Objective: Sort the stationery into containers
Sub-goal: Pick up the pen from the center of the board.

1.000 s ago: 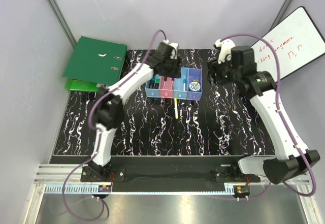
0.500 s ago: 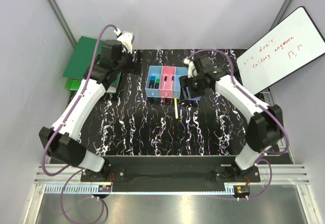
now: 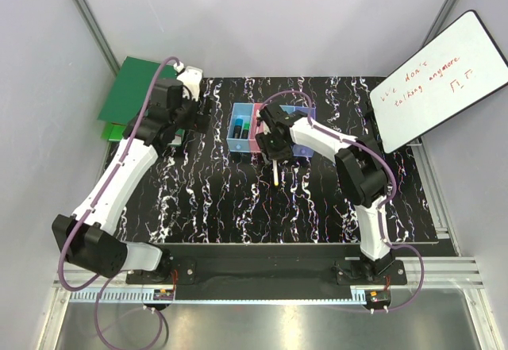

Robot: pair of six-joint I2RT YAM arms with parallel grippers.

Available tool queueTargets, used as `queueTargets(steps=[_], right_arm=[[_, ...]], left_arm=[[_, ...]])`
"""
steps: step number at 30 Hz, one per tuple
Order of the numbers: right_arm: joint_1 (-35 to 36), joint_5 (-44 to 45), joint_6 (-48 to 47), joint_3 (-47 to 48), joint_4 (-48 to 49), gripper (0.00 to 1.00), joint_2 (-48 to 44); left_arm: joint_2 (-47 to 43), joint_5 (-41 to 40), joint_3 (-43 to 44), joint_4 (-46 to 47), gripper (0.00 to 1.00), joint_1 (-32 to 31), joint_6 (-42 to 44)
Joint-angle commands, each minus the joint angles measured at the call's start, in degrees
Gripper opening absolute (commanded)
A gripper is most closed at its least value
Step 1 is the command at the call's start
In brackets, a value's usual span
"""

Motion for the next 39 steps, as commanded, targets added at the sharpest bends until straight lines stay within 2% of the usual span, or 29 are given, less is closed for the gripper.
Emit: queueTargets(steps=[1,13,20,32,35,37,39], right_arm=[[0.4,5.13,0.31,2.47,1.85,0.59,0.64],[0.48,5.22,1.45,-0.87,2.56,0.53,2.4],[0.75,6.36,0.84,-0.35,2.91,0.54,4.33],[0.75,13.13,-0.48,3.43,3.96,0.55,7.67],[0.75,13.13,-0.57,3.61,4.05,0.5,8.46],[0.75,12.69,-0.57,3.78,4.14,0.41,8.99],[0.92,12.34,-0.4,3.69,4.23,0.27,9.26]], left_arm=[[-2.18,-1.02,-0.1,2.56,0.99,0.68,1.33],[-0.95,-1.28,2.27,2.73,0.99,1.03,1.33],[-0.24,-1.11,3.41,2.73,0.99,1.38,2.12],[-0.33,-0.93,2.62,3.53,0.99,2.61,3.09],[-0.16,-1.02,2.8,3.88,0.99,2.96,3.26],[-0.15,-1.19,2.97,3.96,0.99,3.23,3.53],[0.02,-1.19,3.23,4.14,0.99,3.4,3.7]])
